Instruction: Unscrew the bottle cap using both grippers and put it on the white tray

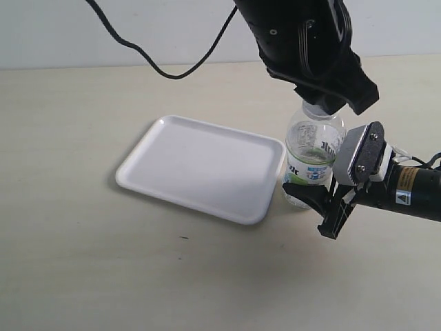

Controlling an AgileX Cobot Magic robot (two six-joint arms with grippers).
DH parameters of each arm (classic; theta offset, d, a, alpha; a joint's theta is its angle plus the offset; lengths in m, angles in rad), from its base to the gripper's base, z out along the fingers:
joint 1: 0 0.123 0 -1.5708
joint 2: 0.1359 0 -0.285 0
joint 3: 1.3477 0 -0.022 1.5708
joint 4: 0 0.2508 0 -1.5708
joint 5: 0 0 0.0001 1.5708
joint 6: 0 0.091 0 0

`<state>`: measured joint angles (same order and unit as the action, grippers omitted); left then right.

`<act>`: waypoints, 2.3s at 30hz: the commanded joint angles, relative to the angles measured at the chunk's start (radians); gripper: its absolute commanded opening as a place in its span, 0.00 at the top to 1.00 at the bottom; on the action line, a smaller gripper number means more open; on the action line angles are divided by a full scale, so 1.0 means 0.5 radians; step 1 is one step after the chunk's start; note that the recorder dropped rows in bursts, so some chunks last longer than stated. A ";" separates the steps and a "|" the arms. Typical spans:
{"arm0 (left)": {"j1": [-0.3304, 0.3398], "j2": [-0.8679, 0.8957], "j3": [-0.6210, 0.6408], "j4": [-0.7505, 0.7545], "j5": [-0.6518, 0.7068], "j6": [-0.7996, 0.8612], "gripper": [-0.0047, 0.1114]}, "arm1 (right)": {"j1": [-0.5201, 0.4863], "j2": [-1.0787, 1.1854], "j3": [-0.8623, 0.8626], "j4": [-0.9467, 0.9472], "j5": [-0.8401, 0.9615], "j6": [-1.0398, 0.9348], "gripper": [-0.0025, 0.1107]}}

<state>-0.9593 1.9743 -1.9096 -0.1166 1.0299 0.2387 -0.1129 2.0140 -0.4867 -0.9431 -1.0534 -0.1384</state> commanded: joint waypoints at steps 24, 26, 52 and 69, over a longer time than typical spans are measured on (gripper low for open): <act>-0.034 -0.158 -0.058 0.361 0.259 1.825 0.45 | -0.006 0.014 0.000 0.047 0.248 -0.074 0.98; -0.034 -0.133 -0.058 0.361 0.220 1.870 0.45 | -0.006 0.014 0.000 0.093 0.261 -0.086 0.98; -0.037 -0.014 -0.058 0.249 -0.076 2.091 0.45 | -0.006 0.014 0.000 0.093 0.295 -0.171 0.98; -0.037 -0.014 -0.058 0.192 0.006 2.030 0.45 | -0.006 0.014 0.000 0.093 0.294 -0.172 0.98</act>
<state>-0.9751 1.9717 -1.9321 -0.0055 1.0466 1.2820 -0.1129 2.0123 -0.4867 -0.9033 -1.0295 -0.1980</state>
